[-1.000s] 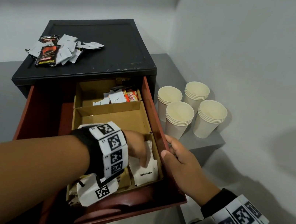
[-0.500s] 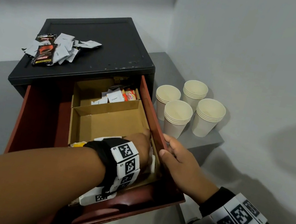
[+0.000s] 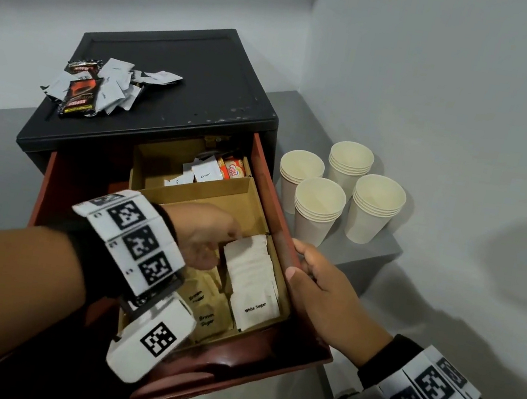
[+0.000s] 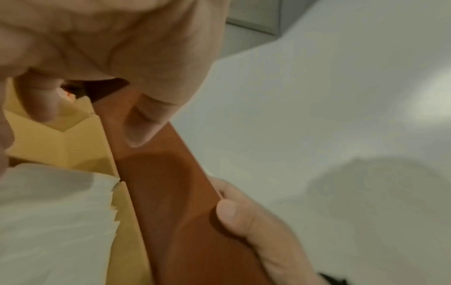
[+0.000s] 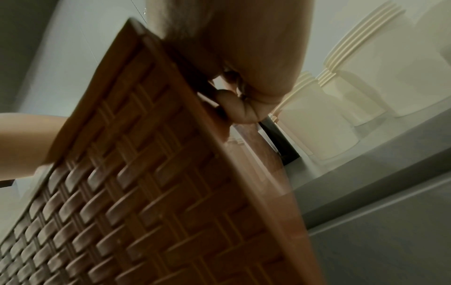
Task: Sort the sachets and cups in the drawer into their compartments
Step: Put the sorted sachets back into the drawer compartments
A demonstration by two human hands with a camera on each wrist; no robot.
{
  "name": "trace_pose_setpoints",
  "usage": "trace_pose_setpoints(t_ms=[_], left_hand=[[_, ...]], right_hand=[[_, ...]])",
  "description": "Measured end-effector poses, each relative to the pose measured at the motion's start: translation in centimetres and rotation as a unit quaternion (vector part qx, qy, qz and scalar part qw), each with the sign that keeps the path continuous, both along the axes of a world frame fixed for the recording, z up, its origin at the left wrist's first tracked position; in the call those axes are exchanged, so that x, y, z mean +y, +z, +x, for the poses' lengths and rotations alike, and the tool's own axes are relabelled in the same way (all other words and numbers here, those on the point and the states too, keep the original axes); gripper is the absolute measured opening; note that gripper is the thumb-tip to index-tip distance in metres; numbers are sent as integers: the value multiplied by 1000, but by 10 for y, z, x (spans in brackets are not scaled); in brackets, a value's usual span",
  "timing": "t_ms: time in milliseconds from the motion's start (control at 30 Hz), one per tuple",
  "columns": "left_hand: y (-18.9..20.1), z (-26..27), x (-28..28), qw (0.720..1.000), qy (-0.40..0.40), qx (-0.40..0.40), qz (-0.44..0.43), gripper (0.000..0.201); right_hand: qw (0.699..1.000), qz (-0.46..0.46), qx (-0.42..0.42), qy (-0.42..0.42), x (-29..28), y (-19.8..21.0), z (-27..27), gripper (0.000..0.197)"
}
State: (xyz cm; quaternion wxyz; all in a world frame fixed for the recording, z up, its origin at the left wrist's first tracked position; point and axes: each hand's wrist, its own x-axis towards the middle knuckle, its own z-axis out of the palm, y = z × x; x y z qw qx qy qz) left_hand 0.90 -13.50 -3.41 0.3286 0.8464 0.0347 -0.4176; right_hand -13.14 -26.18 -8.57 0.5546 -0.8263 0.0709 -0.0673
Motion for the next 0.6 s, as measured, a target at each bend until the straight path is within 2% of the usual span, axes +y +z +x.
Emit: trace_pose_setpoints(t_ms=[133, 300, 400, 600], left_hand=[[-9, -2, 9, 991, 25, 132, 8, 55], [-20, -11, 0, 972, 71, 220, -50, 67], [-22, -13, -1, 964, 81, 240, -81, 70], [-21, -19, 4, 968, 81, 221, -86, 67]], right_hand=[[1000, 9, 2, 5, 1, 2, -1, 42], [1000, 12, 2, -6, 1, 3, -1, 43], [1000, 14, 1, -7, 2, 3, -2, 42], [1000, 11, 6, -1, 2, 4, -3, 43]])
